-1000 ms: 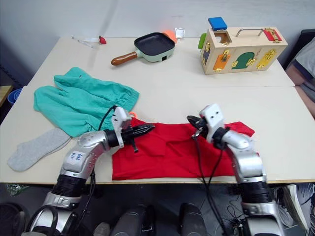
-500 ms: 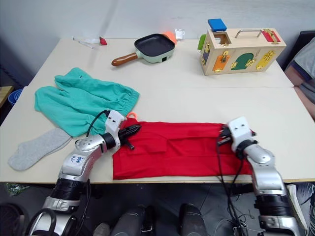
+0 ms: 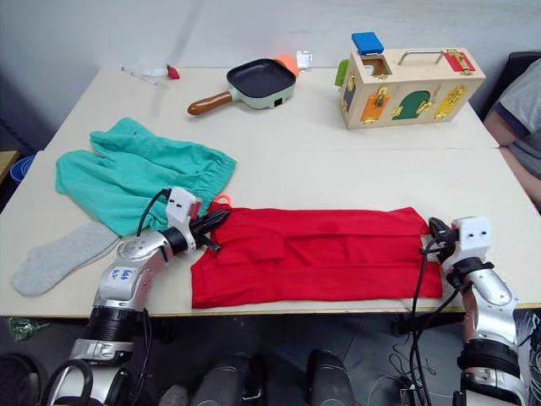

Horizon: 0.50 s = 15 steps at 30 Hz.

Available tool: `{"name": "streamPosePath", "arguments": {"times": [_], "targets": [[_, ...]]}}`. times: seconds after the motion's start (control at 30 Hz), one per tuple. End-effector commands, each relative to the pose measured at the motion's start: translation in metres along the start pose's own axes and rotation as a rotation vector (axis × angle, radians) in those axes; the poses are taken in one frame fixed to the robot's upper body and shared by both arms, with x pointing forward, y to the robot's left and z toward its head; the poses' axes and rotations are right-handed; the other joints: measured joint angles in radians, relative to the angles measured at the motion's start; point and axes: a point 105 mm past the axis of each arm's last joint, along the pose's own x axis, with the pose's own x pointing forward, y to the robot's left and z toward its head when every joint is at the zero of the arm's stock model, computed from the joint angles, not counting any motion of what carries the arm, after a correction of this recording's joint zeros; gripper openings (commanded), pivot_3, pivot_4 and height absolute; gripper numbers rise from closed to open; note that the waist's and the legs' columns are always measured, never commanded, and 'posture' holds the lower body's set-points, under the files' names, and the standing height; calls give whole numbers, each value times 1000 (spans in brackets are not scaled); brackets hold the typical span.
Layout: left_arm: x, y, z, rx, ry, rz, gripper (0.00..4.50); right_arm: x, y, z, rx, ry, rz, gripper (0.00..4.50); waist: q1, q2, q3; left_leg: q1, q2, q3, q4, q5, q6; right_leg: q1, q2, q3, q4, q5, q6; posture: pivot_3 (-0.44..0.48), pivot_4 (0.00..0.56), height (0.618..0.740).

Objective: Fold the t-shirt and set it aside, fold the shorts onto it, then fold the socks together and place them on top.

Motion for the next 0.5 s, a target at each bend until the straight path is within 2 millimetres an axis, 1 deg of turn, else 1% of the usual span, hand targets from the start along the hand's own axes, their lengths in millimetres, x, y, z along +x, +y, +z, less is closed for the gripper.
{"name": "streamPosePath", "arguments": {"times": [0.03,0.1,0.17,0.2,0.3,0.37,0.4,0.43,0.5], "targets": [[-4,-24,51,89,-142,-174,34,13,33,38,12,-97,204,0,-3,0,0,0,0,0,0,0,0,0,0,0,0,0,0,0,150,740],[-5,-34,56,97,-150,-244,34,20,55,41,-17,-71,289,0,-4,0,0,0,0,0,0,0,0,0,0,0,0,0,0,0,150,740],[-5,-42,52,109,-135,-293,34,28,78,41,-40,-43,355,0,-4,0,0,0,0,0,0,0,0,0,0,0,0,0,0,0,150,740],[-4,-45,47,119,-116,-315,34,31,89,40,-52,-35,386,0,-3,0,0,0,0,0,0,0,-1,0,0,0,0,0,0,0,150,740],[1,-61,21,157,-34,-376,34,41,119,39,-37,-22,448,0,-3,0,0,0,0,0,0,-1,-2,-1,0,0,0,0,0,0,150,740],[5,-69,8,167,2,-385,34,45,131,33,-38,5,447,0,-1,1,0,0,0,0,0,-1,-2,-1,0,0,0,0,0,0,150,740],[7,-71,3,170,17,-379,34,46,133,28,-45,22,444,0,2,0,0,-1,0,0,0,-1,-2,-2,0,0,0,0,0,0,150,740],[8,-72,-2,169,27,-360,34,46,134,22,-62,43,436,0,6,1,0,-2,0,0,0,-1,-2,-2,0,0,0,0,0,0,150,740],[9,-70,-11,175,52,-326,34,46,126,12,-77,81,387,0,11,1,0,-2,-1,0,-1,-1,-2,-3,-1,0,0,0,0,0,150,740]]}}
